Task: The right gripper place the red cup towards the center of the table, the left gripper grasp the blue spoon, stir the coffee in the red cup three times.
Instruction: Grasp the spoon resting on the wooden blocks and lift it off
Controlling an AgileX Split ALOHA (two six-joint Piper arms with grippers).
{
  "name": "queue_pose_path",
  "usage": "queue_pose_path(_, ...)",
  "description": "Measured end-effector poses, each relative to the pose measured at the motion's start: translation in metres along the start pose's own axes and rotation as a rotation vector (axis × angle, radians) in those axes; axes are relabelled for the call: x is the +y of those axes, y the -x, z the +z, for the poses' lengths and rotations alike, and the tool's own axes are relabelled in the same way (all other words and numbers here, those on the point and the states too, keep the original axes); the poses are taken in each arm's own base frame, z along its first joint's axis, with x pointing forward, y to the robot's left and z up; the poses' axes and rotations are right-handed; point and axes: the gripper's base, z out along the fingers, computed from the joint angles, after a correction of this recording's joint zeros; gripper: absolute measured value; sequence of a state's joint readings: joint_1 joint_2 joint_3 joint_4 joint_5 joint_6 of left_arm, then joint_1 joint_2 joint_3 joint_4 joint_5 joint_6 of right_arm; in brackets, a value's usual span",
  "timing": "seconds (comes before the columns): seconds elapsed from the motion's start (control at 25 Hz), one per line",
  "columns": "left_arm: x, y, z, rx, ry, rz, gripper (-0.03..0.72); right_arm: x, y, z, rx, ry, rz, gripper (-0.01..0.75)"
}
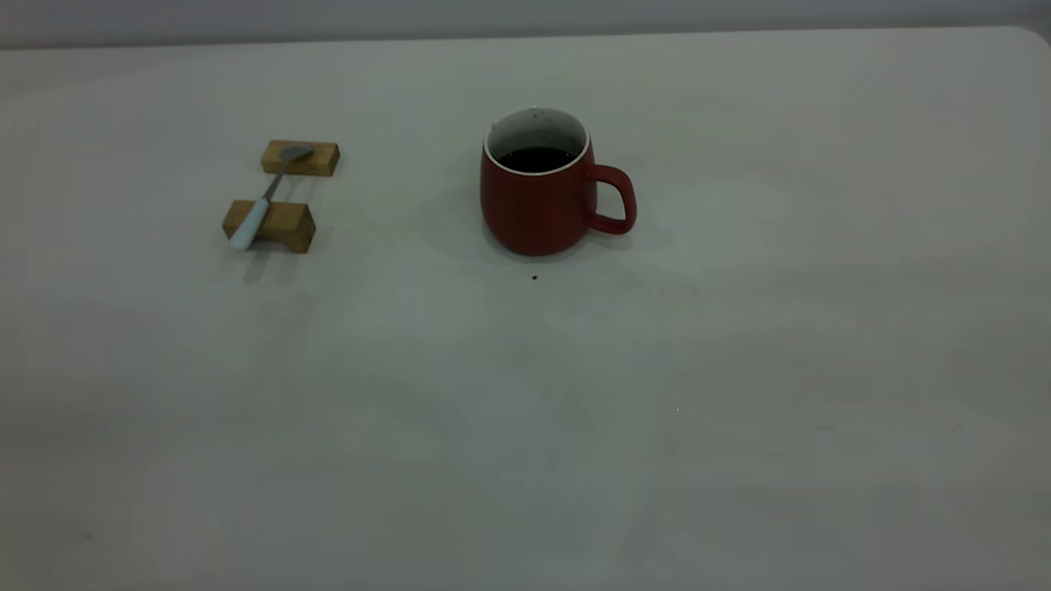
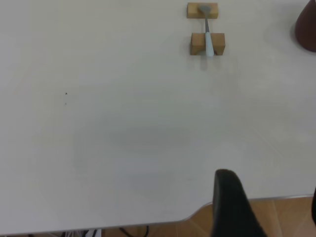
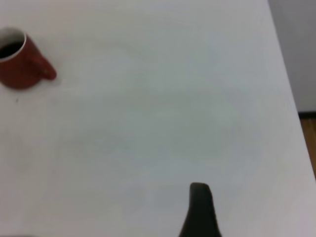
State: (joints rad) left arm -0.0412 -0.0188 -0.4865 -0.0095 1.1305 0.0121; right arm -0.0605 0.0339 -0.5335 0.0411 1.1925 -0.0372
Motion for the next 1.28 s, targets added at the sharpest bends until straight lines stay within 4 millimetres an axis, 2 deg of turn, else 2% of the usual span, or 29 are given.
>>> queue_pose_path(0.28,0.000,0.000,0.000,0.000,0.000,0.000,0.464,0.000,-0.007,0.013,-0.005,-0.004,0.005,0.639)
queue_pose_path(1.08,0.000,0.000,0.000,0.000,-0.001,0.000,0.464,-0.001,-0.007,0.014,-0.007,0.040,-0.030,0.623)
queue_pose_path(1.28,0.000,0.000,0.000,0.000,-0.001,0.000,0.464,-0.001,-0.007,0.014,-0.007,0.035,-0.032,0.584)
